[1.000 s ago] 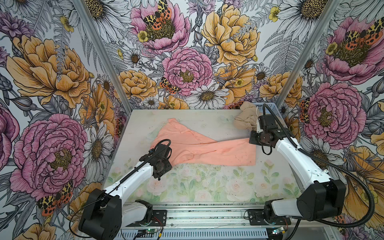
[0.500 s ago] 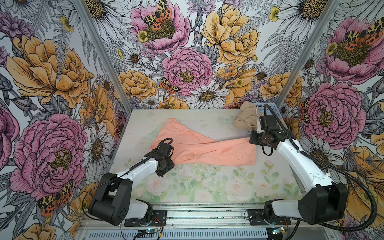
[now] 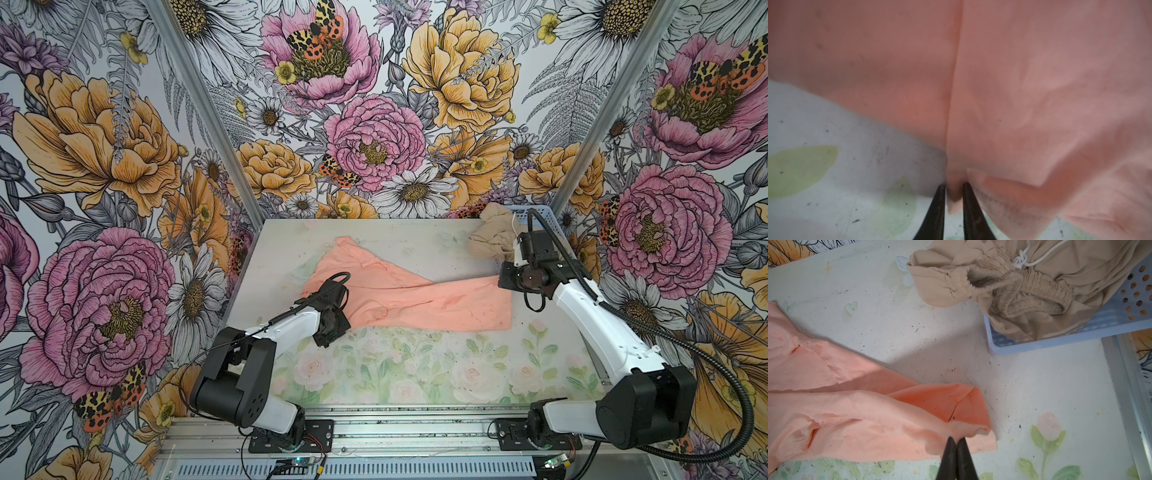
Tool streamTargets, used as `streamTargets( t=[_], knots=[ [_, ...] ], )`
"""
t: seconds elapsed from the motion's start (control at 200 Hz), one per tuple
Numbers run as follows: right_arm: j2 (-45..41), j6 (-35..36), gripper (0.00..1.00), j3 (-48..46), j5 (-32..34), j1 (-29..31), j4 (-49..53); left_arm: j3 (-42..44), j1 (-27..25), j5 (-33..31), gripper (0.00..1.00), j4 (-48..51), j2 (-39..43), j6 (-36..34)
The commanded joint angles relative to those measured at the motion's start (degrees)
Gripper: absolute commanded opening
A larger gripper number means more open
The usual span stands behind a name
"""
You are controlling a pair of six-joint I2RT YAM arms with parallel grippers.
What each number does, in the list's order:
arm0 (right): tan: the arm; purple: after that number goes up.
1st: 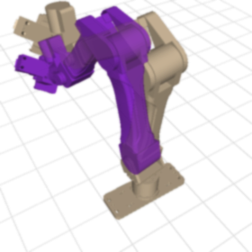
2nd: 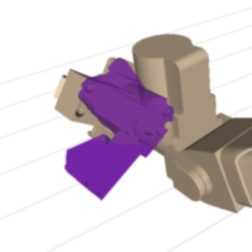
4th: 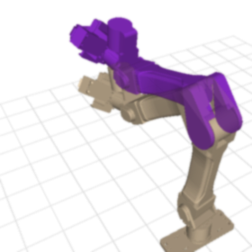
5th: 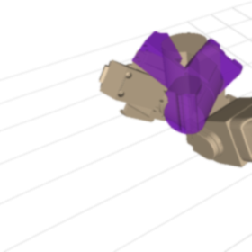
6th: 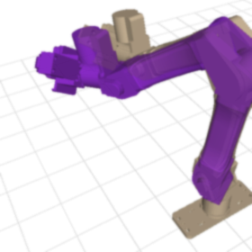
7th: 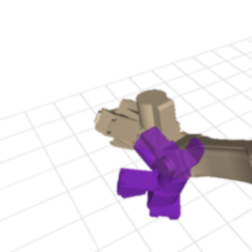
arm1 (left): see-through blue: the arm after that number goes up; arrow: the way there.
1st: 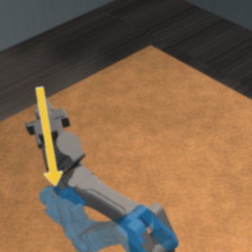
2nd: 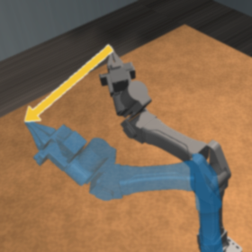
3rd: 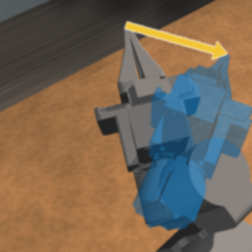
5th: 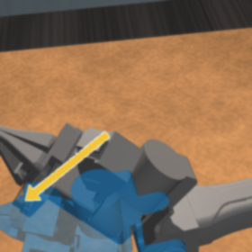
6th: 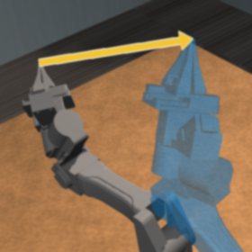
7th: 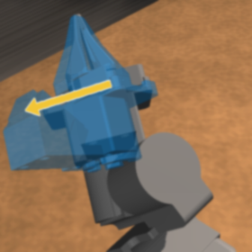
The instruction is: Fold and stack the mixed laundry pile
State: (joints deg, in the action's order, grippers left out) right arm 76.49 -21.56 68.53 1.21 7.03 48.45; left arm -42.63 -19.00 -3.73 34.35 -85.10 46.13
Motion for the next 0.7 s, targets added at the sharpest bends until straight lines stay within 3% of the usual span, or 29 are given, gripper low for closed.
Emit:
streamTargets(
  t=[0.0, 0.105, 0.305, 0.696],
  knots=[
    [-2.0, -0.7, 0.0, -1.0, -0.6, -0.5, -1.3, -0.1, -0.7, 1.1, 0.12, -0.4, -3.2, -1.3],
    [-2.4, -0.7, 0.0, -1.3, -0.8, -0.5, -1.2, 0.2, -0.9, 1.2, 0.0, -0.4, -3.6, -1.4],
    [-4.6, -0.8, 0.0, -2.2, -0.9, -0.6, -0.9, -0.7, -0.8, -0.7, 0.0, 5.2, 6.3, -0.2],
    [-10.8, -0.8, 0.0, 0.4, -4.6, -0.8, 4.4, -15.2, 2.8, -7.1, 0.0, 23.5, 28.3, -1.3]
  ],
)
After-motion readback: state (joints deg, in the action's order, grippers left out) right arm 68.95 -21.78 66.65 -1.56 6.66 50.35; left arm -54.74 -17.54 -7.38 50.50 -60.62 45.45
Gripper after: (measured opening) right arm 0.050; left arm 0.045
